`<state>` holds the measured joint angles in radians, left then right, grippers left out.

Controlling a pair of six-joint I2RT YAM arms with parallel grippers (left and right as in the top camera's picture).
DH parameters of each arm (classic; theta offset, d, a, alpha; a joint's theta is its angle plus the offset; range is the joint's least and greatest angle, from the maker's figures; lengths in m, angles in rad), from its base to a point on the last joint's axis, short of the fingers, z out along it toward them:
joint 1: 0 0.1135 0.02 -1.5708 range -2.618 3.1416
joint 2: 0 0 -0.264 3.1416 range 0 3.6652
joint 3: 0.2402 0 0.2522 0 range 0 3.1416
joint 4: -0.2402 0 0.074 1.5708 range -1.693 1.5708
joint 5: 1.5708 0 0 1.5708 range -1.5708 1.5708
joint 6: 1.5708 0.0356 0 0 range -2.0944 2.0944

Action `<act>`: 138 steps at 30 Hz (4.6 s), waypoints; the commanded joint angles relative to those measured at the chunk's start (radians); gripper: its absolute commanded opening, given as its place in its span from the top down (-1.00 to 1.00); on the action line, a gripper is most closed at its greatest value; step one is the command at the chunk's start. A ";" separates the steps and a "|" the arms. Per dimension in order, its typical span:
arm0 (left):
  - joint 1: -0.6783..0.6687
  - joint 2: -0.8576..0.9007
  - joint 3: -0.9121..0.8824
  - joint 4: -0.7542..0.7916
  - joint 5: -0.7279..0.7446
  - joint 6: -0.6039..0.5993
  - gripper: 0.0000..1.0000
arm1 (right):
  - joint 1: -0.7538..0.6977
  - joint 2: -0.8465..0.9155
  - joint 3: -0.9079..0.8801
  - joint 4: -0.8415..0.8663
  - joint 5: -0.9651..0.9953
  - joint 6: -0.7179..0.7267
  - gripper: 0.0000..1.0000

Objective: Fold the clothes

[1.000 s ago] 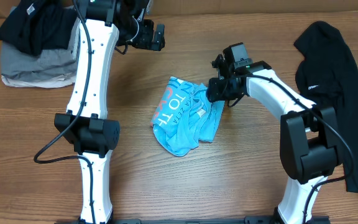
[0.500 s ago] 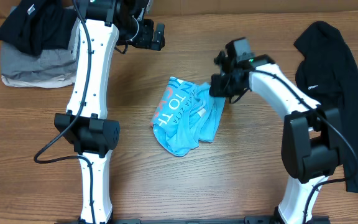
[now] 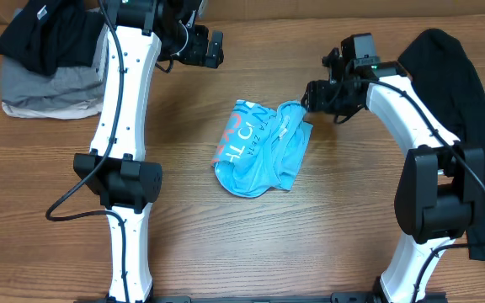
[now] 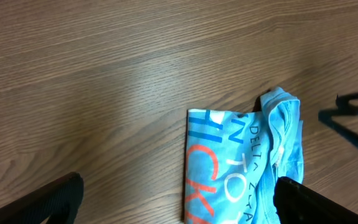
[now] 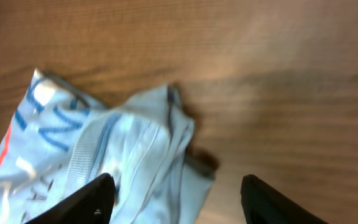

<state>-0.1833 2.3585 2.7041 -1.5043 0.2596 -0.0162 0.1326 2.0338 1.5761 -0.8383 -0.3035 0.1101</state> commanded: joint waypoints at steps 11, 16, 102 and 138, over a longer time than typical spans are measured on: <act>-0.019 -0.008 0.007 -0.065 0.022 0.084 -1.00 | 0.030 -0.103 0.015 -0.134 -0.145 0.157 -0.39; -0.040 -0.008 0.007 -0.113 -0.035 0.090 -0.99 | 0.037 -0.154 0.014 -0.175 -0.144 0.156 -0.40; -0.026 -0.008 0.007 -0.079 -0.114 0.021 -0.99 | 0.326 0.051 -0.006 -0.079 0.186 0.276 0.38; -0.026 -0.008 0.007 -0.085 -0.113 0.021 -1.00 | 0.301 -0.111 -0.094 -0.391 0.212 0.303 0.74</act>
<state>-0.2123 2.3585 2.7041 -1.5867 0.1524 0.0204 0.4393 1.9339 1.5345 -1.2331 -0.1181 0.3981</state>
